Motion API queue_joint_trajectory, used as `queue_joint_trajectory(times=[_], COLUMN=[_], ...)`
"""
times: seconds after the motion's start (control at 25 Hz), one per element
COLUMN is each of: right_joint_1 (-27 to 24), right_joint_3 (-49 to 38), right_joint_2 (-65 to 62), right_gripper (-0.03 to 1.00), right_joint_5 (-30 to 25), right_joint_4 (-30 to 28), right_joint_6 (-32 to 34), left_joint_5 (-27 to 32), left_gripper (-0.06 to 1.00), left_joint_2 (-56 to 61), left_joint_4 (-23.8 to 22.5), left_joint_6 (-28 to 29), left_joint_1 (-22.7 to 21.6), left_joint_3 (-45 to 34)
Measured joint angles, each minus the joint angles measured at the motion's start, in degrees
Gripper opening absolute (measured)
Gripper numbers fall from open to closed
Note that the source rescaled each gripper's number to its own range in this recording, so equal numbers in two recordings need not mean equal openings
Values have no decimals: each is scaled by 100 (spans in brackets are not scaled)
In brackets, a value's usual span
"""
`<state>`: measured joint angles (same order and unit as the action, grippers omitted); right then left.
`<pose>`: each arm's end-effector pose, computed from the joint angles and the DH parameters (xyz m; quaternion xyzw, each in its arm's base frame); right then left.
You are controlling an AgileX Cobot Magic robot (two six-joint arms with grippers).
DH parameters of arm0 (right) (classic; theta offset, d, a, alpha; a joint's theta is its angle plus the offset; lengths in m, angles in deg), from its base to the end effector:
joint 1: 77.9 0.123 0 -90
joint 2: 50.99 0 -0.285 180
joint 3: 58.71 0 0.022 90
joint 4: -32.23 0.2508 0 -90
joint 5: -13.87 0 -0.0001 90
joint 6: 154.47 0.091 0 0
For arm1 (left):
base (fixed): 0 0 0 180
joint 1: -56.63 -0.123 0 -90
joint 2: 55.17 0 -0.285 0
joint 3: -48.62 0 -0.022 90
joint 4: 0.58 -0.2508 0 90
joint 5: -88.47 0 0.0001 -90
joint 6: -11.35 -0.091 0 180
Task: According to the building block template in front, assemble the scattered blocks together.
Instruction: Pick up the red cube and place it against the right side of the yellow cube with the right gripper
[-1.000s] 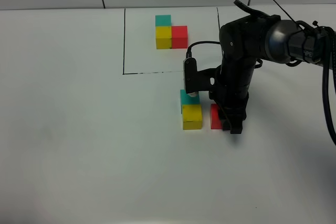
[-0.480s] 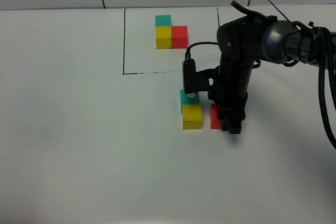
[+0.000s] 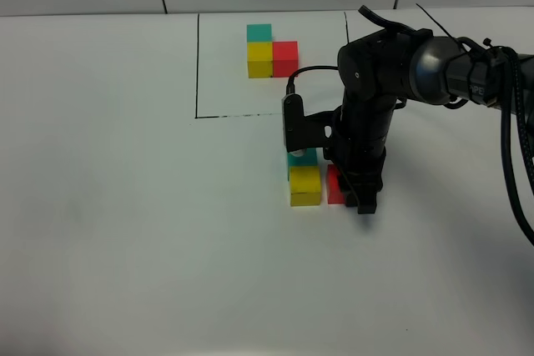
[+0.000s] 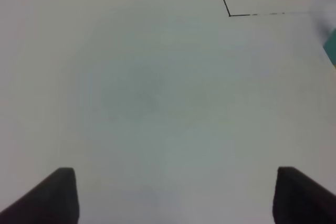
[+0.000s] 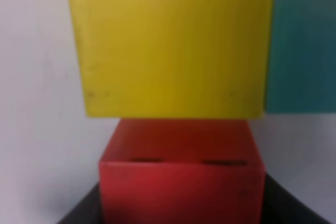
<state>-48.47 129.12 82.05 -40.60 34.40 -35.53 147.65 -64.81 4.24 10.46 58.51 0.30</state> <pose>0.3579 0.2052 0.1137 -0.7023 0.7117 0.0141 0.0069 0.0005 -0.0066 0.2811 0.0211 0.8523 -0.0465 0.5206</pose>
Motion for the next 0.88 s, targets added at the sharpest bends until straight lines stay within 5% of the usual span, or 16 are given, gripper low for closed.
queue_joint_trajectory(times=[0.88], right_joint_1=[52], right_joint_3=[6], right_joint_2=[23], right_gripper=[5], right_joint_5=[115], right_joint_4=[165], right_joint_6=[-67], left_joint_5=[0], left_gripper=[96], left_joint_2=[0], left_joint_4=[0], left_joint_6=[0], left_joint_1=[0], left_joint_3=[0])
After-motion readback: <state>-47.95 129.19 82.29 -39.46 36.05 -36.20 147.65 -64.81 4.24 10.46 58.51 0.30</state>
